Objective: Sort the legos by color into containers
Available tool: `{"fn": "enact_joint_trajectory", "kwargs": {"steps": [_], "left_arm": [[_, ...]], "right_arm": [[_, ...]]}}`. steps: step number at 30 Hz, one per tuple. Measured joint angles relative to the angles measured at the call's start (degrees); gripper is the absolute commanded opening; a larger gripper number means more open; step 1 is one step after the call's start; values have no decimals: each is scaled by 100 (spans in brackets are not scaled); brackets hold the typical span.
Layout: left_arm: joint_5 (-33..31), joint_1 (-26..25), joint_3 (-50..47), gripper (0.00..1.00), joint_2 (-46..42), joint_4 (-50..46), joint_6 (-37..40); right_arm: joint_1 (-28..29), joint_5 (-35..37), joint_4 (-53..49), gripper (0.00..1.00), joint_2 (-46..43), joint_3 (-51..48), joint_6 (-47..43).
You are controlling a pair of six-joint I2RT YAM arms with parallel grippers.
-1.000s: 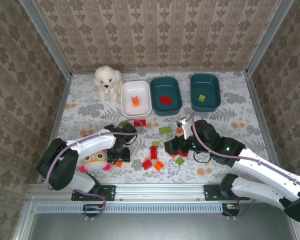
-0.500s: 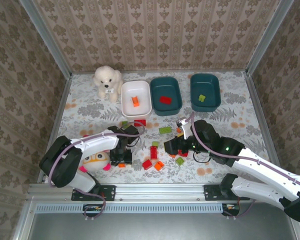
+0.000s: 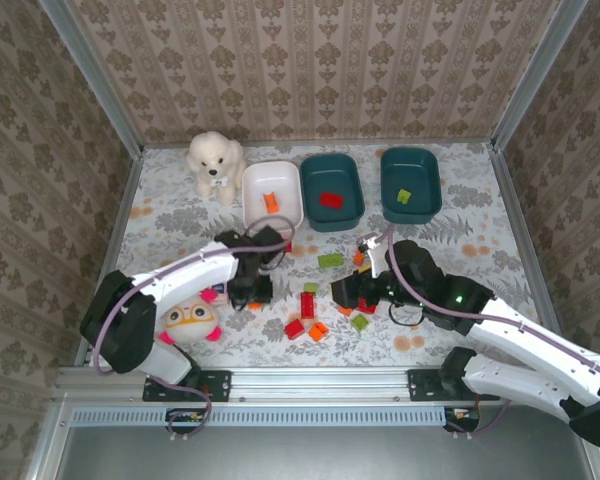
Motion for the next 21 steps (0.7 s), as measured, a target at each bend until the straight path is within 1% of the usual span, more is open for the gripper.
{"fn": "enact_joint_trajectory", "kwargs": {"steps": [3,5,9,12,16,18,21], "left_arm": [[2,463,1045,32,219,9,258],[-4,765,1729,32,601,9,472],[-20,1209,3187,31,1832,0,918],[-20,1399,4227,30,2800,-74,1161],[-24,1537,5296,29,3832,-258,1346],[-26,1554,5600,29,4183,-374,1373],[-24,1550,5696,29,4411,-529,1386]], "right_arm": [[-247,319,7,86,-127,2,114],[-452,461,11,86,-168,11,229],[-807,603,11,86,-133,122,426],[-925,654,7,86,-42,284,503],[-1012,664,4,86,0,435,507],[-1060,662,0,86,-2,444,507],[-1158,662,-61,86,2,444,507]]}}
